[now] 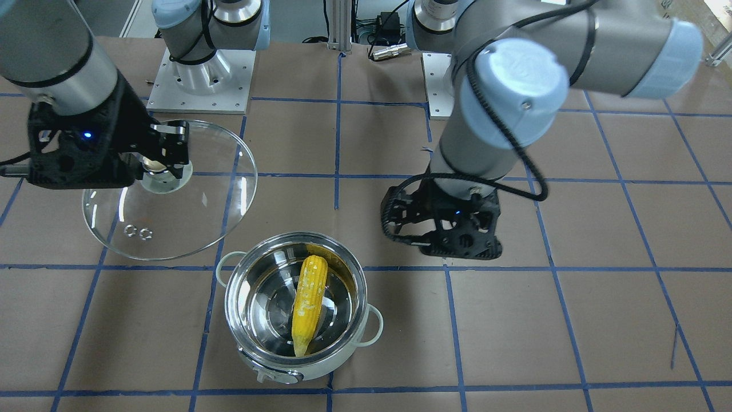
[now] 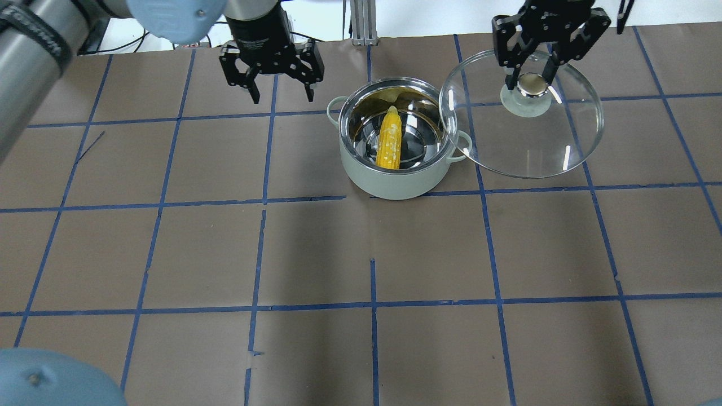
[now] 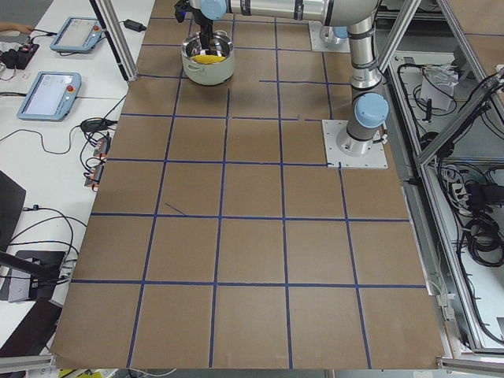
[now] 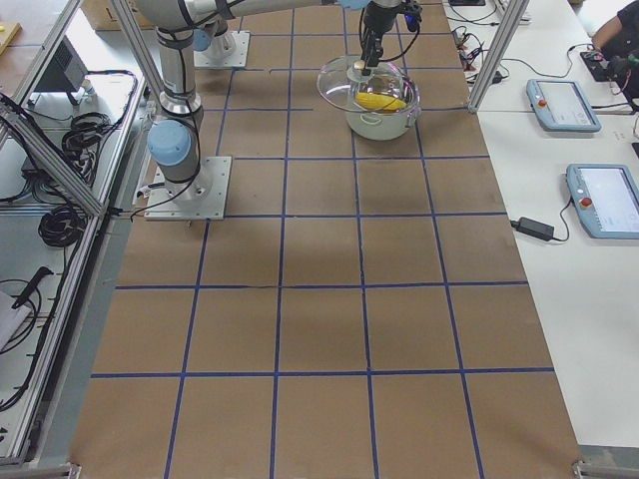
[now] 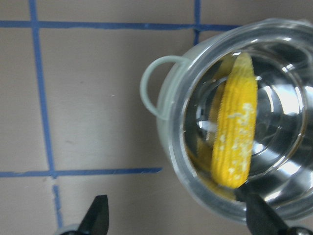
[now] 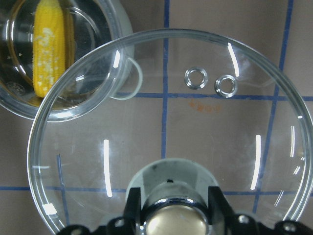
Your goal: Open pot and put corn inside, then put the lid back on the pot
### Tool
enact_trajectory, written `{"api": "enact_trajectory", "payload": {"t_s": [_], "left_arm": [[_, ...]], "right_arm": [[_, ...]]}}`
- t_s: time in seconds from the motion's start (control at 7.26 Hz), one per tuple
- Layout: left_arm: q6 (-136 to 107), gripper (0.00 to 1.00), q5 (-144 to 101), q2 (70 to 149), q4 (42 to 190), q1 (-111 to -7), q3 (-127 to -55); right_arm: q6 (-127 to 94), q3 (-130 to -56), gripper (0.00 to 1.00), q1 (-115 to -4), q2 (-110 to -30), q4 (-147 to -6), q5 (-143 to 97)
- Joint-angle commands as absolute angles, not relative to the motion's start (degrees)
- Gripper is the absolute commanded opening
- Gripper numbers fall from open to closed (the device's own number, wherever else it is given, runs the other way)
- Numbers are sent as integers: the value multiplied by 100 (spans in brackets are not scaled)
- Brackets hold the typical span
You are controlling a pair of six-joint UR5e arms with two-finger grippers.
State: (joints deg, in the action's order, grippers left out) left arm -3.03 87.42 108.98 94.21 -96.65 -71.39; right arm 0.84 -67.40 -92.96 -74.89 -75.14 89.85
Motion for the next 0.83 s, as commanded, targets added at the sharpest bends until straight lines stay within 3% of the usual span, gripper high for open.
{"api": "enact_trajectory", "payload": {"t_s": [0.0,0.69], "left_arm": [[79,100,8754,9569,9581,-9203,-8055],[350,100,9088,9132,9581,-9071,-8349]], "right_arm": [[-480,-6663,19,-10008,-6990,-8118,8991],[-615,-6231,19,-10301,-5907,-8621,8895]]}}
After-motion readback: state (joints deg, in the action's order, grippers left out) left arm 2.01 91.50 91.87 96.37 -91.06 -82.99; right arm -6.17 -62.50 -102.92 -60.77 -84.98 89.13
